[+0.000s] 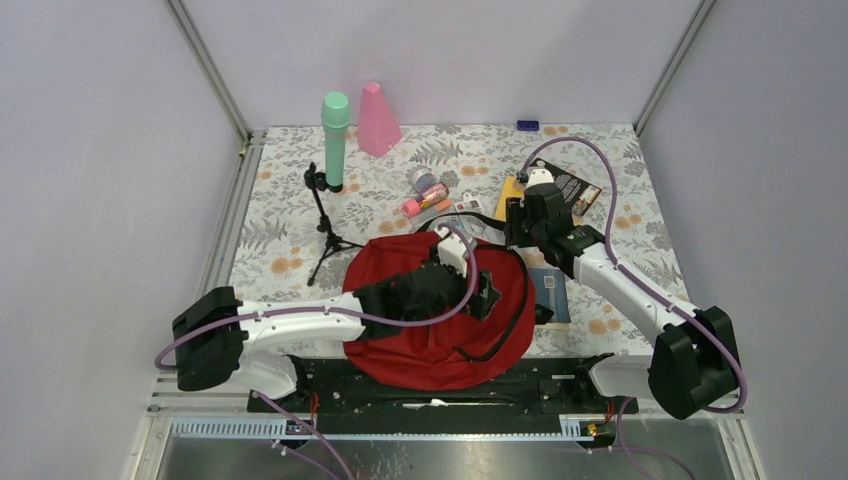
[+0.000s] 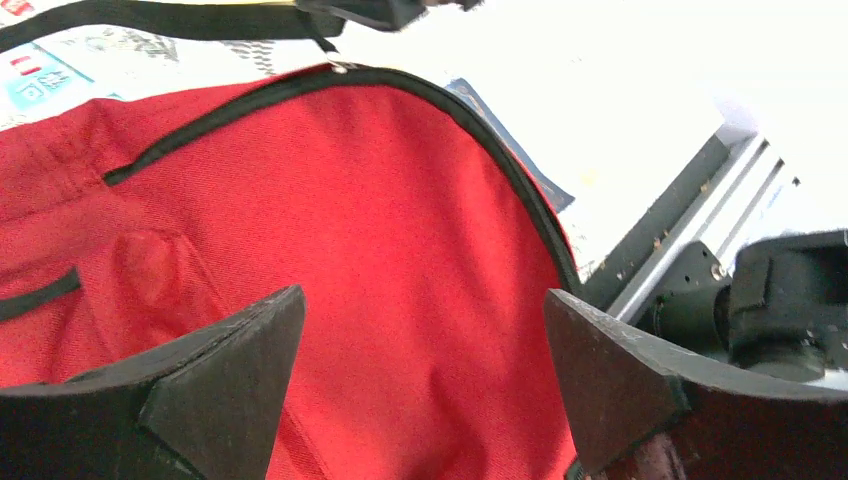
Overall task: Pack the student bag
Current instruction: Unzip the student bag at the center of the board.
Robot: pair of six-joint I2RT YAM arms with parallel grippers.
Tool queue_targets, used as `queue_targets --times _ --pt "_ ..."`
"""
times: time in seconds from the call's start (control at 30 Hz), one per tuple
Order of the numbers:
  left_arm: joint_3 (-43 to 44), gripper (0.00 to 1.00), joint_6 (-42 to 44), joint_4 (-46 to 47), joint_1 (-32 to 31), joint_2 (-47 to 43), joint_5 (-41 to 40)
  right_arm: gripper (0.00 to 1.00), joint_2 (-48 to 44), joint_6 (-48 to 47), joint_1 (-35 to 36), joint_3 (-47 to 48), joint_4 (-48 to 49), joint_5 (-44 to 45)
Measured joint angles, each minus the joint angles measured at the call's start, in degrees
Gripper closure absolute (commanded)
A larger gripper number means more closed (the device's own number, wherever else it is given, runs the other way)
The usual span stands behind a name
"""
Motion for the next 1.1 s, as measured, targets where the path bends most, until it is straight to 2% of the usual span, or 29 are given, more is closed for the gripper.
queue_targets --times 0.2,0.4,0.6,0.67,0.77,0.9,1.1 --pt "2.4 0.06 -1.46 -1.2 6.34 1.49 3.67 0.24 -2.12 0.94 0.0 -0.02 0.39 2.34" --pt "7.74 0.07 -2.23 -1.05 10.51 6.36 7.23 0.15 -9.09 3.13 0.0 -0.92 -1.92 9.01" --pt "13.22 0.07 -2.01 -0.59 13.33 12.52 10.51 0.15 -18.32 7.41 0.0 -3.72 -9.01 12.35" --pt "15.1 0.07 -1.84 -0.74 14.03 14.73 11.78 0.19 -21.55 9.03 0.0 -4.9 -11.17 11.63" --pt "18.82 0.07 -1.77 -1.01 15.43 18.6 14.49 0.27 -26.91 11.96 0.0 -7.28 -14.36 8.09" --pt "22.6 0.04 -1.57 -1.2 17.35 22.6 17.97 0.29 -31.3 15.91 0.0 -10.01 -18.4 2.23" --pt "24.79 0.05 -1.44 -1.66 20.17 25.68 22.62 0.28 -33.24 20.0 0.0 -12.94 -22.45 -5.9"
